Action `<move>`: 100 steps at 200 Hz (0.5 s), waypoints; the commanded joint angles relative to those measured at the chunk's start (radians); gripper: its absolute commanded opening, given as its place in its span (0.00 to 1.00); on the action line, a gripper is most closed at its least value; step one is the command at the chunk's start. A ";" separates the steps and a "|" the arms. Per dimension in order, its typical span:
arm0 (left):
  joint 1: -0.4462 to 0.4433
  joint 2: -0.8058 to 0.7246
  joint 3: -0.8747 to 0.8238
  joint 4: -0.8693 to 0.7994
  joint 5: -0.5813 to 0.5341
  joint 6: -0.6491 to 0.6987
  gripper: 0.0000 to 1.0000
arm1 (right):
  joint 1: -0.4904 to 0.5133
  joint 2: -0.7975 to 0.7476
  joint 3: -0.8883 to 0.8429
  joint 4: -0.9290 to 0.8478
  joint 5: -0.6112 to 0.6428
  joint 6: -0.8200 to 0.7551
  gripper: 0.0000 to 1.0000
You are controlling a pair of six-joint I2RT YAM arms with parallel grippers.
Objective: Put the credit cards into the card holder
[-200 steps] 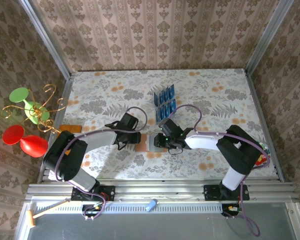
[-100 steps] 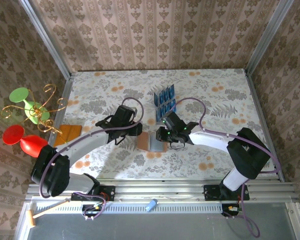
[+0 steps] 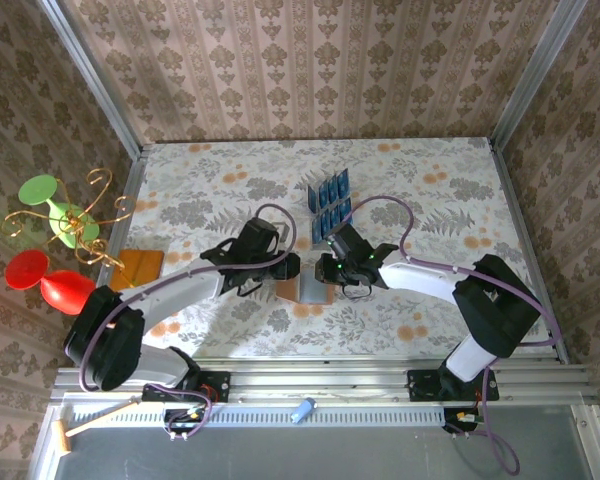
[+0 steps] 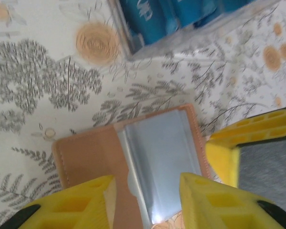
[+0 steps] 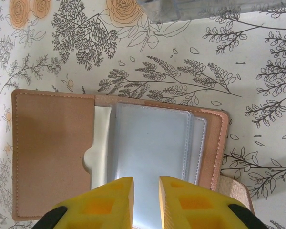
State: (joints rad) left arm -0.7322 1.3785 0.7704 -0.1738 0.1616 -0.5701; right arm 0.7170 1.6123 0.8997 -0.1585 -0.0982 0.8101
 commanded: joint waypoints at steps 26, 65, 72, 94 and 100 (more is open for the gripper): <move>-0.003 0.017 -0.054 0.007 -0.025 0.021 0.32 | -0.005 0.058 0.001 0.031 -0.023 -0.002 0.22; -0.003 0.058 -0.069 0.030 -0.038 0.051 0.25 | -0.005 0.098 0.022 0.035 -0.021 -0.011 0.22; -0.003 0.067 -0.072 0.037 -0.040 0.055 0.24 | -0.007 0.105 0.022 0.034 -0.021 -0.012 0.22; -0.003 0.090 -0.088 0.067 -0.045 0.071 0.24 | -0.008 0.125 0.024 0.039 -0.023 -0.011 0.22; -0.003 0.094 -0.094 0.078 -0.047 0.078 0.24 | -0.008 0.130 0.023 0.041 -0.024 -0.011 0.21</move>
State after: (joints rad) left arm -0.7326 1.4509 0.7025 -0.1402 0.1341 -0.5350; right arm 0.7158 1.7153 0.9028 -0.1307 -0.1127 0.8097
